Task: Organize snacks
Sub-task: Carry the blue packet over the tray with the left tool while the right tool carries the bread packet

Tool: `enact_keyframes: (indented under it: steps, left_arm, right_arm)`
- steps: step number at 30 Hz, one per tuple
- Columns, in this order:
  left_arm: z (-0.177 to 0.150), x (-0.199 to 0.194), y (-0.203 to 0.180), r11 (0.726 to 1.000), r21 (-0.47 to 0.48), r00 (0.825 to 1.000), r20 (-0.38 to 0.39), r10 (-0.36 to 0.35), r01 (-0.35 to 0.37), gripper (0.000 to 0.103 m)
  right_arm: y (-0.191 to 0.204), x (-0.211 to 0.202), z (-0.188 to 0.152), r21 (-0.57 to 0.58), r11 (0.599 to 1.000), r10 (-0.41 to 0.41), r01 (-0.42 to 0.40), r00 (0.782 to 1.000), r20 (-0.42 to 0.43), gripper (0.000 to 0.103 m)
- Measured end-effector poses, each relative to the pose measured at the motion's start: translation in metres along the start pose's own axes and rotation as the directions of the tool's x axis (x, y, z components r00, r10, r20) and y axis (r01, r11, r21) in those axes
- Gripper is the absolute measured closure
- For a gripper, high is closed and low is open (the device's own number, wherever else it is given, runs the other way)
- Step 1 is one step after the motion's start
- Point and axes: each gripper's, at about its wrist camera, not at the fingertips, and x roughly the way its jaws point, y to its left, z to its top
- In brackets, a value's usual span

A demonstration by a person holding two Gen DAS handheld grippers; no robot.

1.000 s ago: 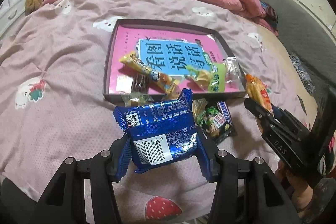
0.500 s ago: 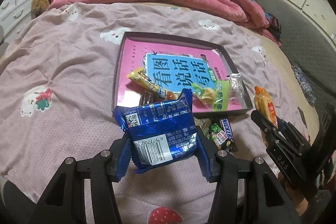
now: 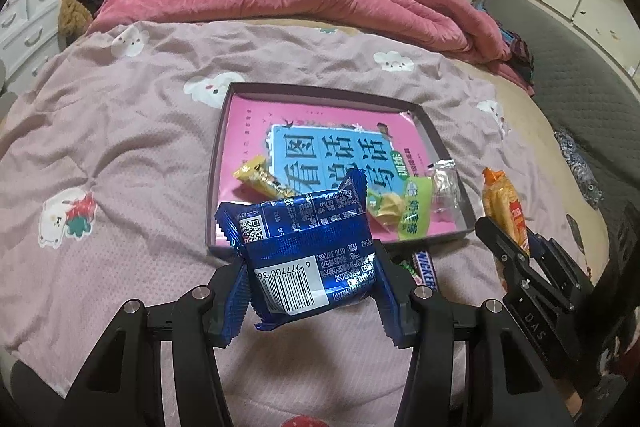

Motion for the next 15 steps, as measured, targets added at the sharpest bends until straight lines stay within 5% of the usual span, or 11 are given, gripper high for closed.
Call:
enact_keyframes:
  steps: [15]
  left_arm:
    - [0.021, 0.013, -0.016, 1.000, 0.010, 1.000, 0.007, -0.008, 0.008, 0.047]
  right_arm:
    - [0.006, 0.007, 0.017, -0.017, 1.000, 0.005, -0.004, 0.999, 0.045, 0.067]
